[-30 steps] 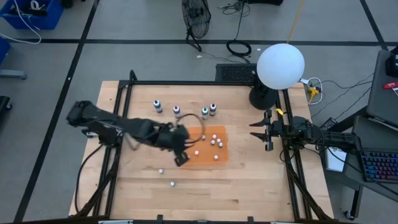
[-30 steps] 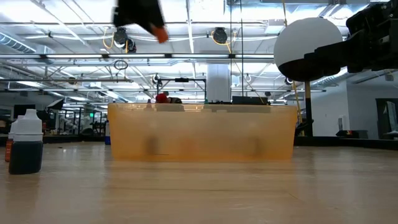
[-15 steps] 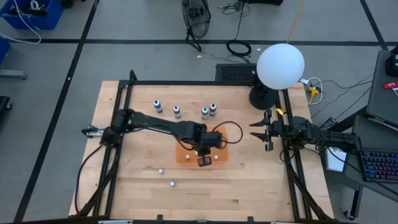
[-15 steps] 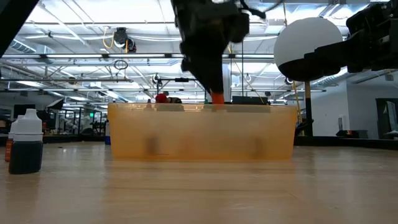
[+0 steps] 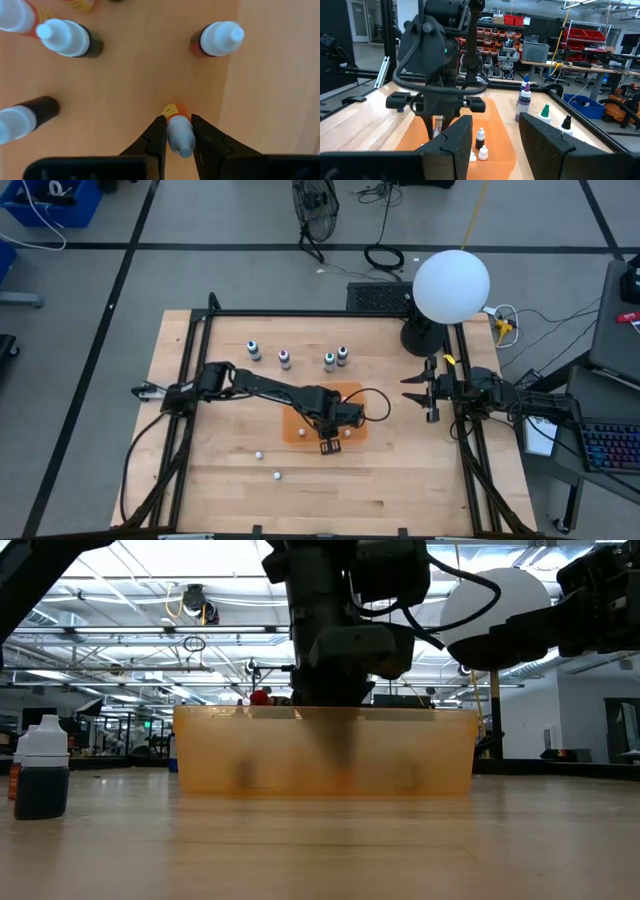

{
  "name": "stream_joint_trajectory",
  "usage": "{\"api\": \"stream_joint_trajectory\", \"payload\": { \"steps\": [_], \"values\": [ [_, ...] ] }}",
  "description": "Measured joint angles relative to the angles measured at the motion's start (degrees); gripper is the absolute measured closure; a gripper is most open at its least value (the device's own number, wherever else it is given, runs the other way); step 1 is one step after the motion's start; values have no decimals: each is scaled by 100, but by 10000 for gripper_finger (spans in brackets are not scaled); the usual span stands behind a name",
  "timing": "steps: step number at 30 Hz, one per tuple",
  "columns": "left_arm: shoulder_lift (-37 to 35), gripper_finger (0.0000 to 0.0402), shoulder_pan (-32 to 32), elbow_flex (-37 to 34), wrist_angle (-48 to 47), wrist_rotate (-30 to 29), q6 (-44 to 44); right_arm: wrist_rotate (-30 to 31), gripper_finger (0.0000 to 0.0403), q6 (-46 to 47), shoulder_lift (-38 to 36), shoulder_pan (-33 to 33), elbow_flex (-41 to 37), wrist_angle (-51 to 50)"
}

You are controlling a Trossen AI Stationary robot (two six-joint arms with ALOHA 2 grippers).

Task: Pick & Place food coloring
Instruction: Put the small orange food coloring bottle into the orange bin

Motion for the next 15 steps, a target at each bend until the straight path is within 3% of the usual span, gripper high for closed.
{"api": "stream_joint_trajectory", "payload": {
  "steps": [8,15],
  "values": [
    [14,331,0,0,18,0,-123,0,251,-1,-1,2,-1,0],
    [16,256,-11,0,19,74,-123,-1,252,0,-1,2,-1,0]
  ]
}}
